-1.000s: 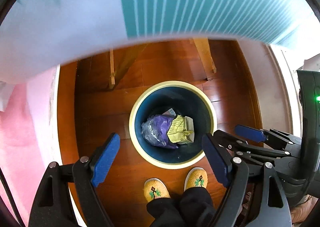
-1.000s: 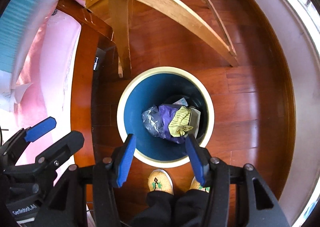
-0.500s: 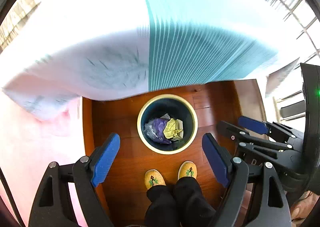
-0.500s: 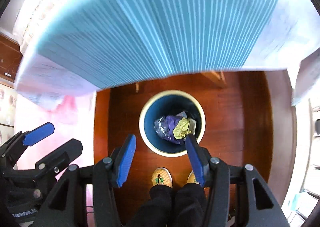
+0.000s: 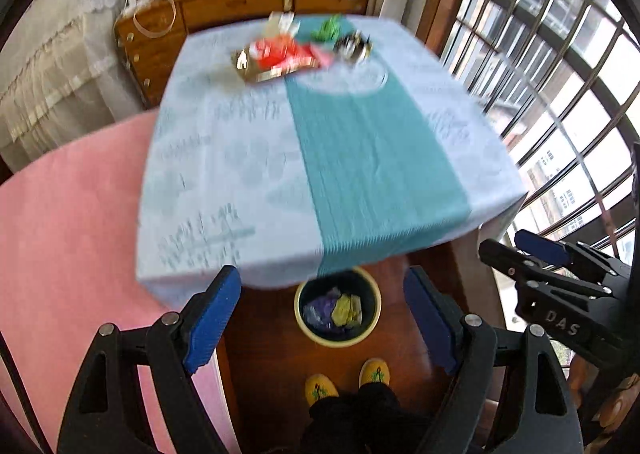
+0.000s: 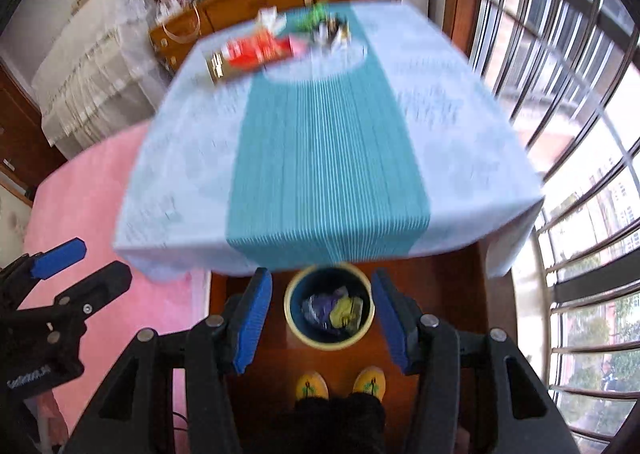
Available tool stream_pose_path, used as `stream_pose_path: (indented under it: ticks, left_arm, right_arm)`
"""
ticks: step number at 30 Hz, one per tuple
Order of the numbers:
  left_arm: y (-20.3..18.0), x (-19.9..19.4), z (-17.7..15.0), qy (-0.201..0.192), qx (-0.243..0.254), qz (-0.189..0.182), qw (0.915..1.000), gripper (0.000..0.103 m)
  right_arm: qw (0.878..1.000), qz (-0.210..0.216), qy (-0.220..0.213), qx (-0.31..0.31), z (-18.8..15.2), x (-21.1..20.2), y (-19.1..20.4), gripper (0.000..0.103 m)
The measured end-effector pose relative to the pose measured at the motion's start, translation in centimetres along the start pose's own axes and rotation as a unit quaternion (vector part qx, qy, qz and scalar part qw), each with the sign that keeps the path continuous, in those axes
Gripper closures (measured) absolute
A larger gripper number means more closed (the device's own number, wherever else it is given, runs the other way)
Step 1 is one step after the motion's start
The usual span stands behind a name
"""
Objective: Collect trash
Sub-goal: 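Raise both tools back toward the table, then grasp the gold-and-red snack packet with left gripper while right gripper grasps the black-and-gold wrapper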
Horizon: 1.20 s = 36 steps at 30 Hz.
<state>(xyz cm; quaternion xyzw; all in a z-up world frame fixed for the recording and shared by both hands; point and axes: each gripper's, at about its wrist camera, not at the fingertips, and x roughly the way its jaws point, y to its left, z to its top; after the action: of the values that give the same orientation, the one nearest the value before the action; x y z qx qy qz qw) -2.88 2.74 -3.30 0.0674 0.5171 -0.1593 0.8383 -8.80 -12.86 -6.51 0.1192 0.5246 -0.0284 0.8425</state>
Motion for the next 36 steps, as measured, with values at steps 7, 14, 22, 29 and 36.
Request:
stream_pose_path:
  ticks: [7, 14, 22, 29, 36]
  left_arm:
    - [0.8, -3.1, 3.4, -0.041, 0.006, -0.019, 0.999, 0.022]
    - [1.6, -4.1, 6.4, -0.058, 0.005, -0.024, 0.998, 0.022]
    - [3.8, -1.6, 9.5, -0.05, -0.029, -0.005, 0.9983, 0.022]
    - [6.0, 3.2, 14.3, -0.039, -0.076, 0.025, 0.996, 0.022]
    - [7.2, 9.9, 21.1, -0.003, -0.13, 0.049, 0.9903, 0.022]
  right_arm:
    - [0.999, 0.0, -0.055, -0.001, 3.5, -4.8, 1.4, 0.051]
    - [0.996, -0.009, -0.082, -0.017, 6.5, -5.6, 3.0, 0.051]
    - [0.997, 0.001, -0.073, -0.037, 10.0, -3.1, 3.1, 0.052]
    - [0.998, 0.01, -0.03, -0.046, 15.3, 2.5, 1.0, 0.053]
    - [0.994, 0.048, -0.005, -0.099, 23.4, 8.9, -2.1, 0.054]
